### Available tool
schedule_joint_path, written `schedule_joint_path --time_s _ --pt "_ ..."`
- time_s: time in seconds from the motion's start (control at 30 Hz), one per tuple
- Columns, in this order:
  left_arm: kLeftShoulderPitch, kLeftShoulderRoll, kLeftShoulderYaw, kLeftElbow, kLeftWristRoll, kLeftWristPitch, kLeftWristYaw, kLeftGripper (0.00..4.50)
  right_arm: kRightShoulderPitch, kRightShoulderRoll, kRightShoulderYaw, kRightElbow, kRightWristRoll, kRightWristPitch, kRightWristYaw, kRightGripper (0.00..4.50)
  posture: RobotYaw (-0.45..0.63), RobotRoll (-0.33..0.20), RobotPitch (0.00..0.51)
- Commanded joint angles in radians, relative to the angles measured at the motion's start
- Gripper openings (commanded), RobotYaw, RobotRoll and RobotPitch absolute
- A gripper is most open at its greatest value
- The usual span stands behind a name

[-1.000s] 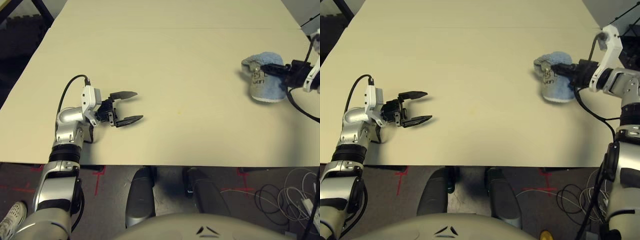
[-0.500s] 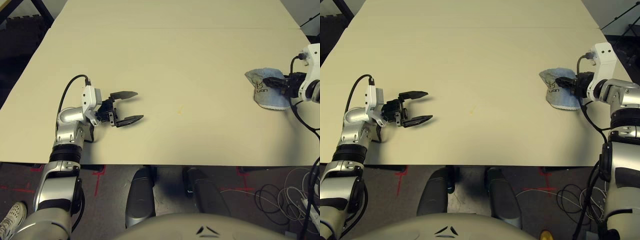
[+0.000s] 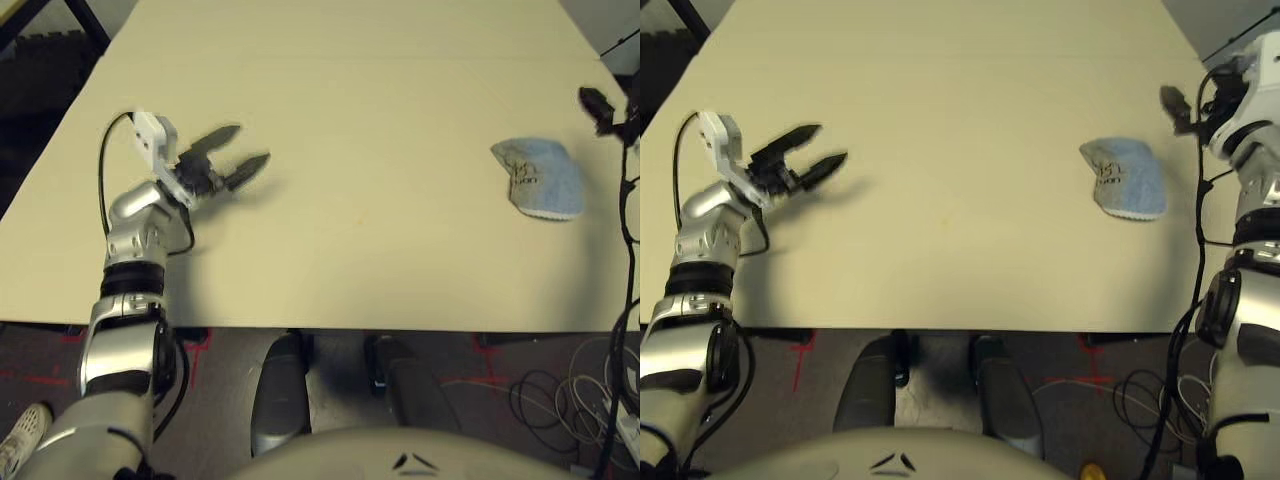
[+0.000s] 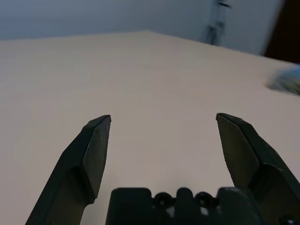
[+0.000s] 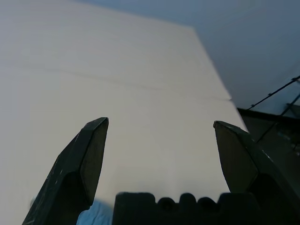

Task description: Wipe the water off the table with a rag.

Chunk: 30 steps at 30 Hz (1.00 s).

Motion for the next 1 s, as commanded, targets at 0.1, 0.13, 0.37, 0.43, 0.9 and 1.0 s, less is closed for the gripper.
schedule_joint_path --time_s 0.1,0.13,0.37,0.43,0.9,1.0 --pt "-0.040 0.024 0.052 0.127 0.066 -0.056 0.229 4.50 0.012 0.030 -0.057 0.064 0.038 -0.066 -0.019 4.47 0.12 0.000 0.202" --pt "-0.046 0.033 0.055 0.148 0.080 -0.056 0.272 4.50 0.017 0.035 -0.061 0.072 0.039 -0.078 -0.024 4.47 0.13 0.000 0.202" --pt "-0.071 0.103 0.051 0.281 0.161 -0.118 0.405 4.50 0.072 0.070 -0.093 0.107 0.053 -0.147 -0.080 4.47 0.15 0.000 0.202" --pt "-0.075 0.115 0.052 0.302 0.168 -0.136 0.409 4.50 0.091 0.080 -0.100 0.109 0.059 -0.153 -0.089 4.47 0.15 0.000 0.202" --pt "-0.108 0.130 0.041 0.360 0.215 -0.192 0.413 4.50 0.100 0.113 -0.133 0.106 0.091 -0.160 -0.112 4.47 0.15 0.000 0.194" --pt "-0.114 0.127 0.042 0.361 0.219 -0.196 0.412 4.50 0.102 0.117 -0.134 0.103 0.092 -0.160 -0.110 4.47 0.15 0.000 0.195"
